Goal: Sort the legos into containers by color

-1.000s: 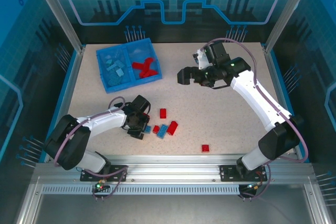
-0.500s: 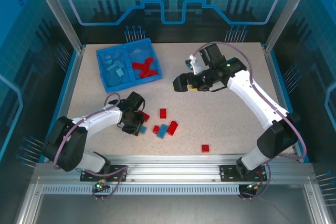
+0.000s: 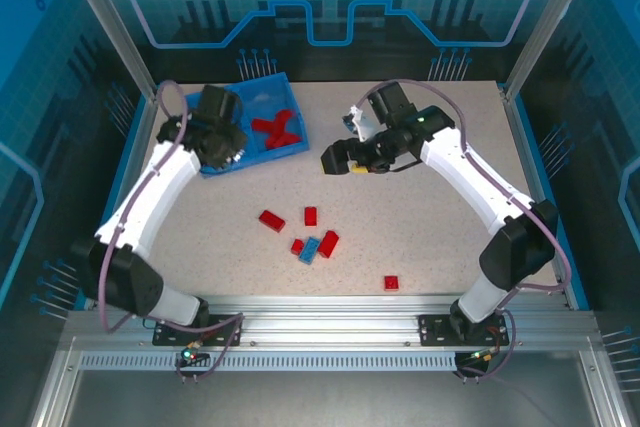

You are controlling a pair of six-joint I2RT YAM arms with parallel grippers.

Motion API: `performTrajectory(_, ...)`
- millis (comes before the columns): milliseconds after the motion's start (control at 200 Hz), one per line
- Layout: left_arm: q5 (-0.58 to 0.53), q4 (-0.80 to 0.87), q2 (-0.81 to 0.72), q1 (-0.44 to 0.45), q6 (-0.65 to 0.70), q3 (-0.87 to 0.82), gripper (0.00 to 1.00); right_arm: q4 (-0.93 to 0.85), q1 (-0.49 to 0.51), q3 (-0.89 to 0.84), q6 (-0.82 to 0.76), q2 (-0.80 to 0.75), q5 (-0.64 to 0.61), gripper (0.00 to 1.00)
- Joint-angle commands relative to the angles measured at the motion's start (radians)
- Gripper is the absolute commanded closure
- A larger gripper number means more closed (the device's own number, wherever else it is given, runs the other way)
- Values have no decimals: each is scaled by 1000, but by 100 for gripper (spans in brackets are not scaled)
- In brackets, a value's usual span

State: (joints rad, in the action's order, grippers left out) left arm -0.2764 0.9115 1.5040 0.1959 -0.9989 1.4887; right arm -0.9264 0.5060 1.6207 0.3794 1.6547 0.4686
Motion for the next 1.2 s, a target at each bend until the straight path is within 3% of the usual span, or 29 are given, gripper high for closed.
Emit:
performTrajectory(0, -27, 26, 171, -79, 221, 113, 69, -22, 8, 33, -11, 15, -1, 0)
performTrajectory(190, 100, 22, 467, -188, 277, 348, 68, -38, 8, 20, -8, -24, -27, 0)
performTrajectory(290, 133, 4, 565, -212, 288, 421, 61, -41, 8, -6, -1, -57, -47, 0)
performTrajectory(410, 171, 20, 632, -230, 279, 482, 47, -36, 8, -41, 14, -96, -66, 0)
performTrajectory(525, 196, 14, 620, -230, 287, 490, 43, -28, 9, -68, 19, -120, -79, 0)
performTrajectory(675, 236, -7, 503, -227, 278, 446, 43, -29, 45, -71, -35, -111, -123, 0)
performTrajectory(820, 302, -101, 270, -213, 301, 318, 43, -75, 144, -10, -147, -25, -212, 0)
performTrajectory(950, 424, -190, 59, -199, 460, 209, 42, -69, 244, 42, -209, 85, -293, 0)
performTrajectory(1066, 456, -148, -121, -178, 651, 141, 41, -20, 348, 98, -278, 200, -396, 0)
performTrajectory(1196, 488, -85, -316, -146, 864, 40, 39, 27, 400, 178, -291, 347, -474, 0)
